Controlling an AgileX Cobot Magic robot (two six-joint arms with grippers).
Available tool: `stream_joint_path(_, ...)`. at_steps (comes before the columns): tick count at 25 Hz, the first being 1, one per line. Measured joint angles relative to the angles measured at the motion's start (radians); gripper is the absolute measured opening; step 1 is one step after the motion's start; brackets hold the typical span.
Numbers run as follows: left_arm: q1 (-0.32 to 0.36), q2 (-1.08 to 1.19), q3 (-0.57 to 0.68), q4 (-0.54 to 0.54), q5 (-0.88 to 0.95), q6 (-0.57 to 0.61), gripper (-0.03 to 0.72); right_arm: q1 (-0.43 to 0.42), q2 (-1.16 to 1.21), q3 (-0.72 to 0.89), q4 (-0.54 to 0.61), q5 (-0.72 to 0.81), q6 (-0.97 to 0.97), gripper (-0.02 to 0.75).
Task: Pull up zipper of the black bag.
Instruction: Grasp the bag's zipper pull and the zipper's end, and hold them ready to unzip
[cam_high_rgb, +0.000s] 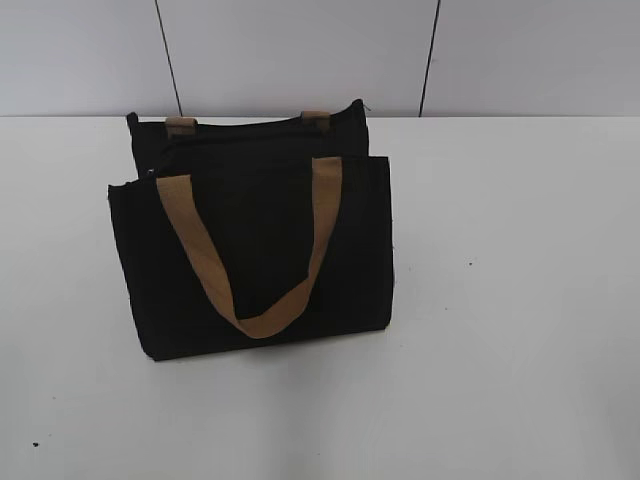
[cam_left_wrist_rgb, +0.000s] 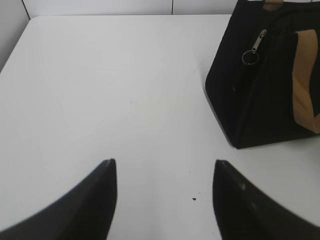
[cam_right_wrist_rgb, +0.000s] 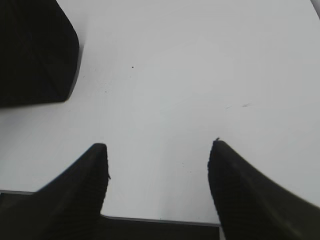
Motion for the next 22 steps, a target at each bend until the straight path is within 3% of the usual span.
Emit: stream_joint_path(22,0.000,0.000,0.000,0.000,0.000,0.000,0.469,0.000,0.000,0.000,0.000,0.000,0.000,0.484)
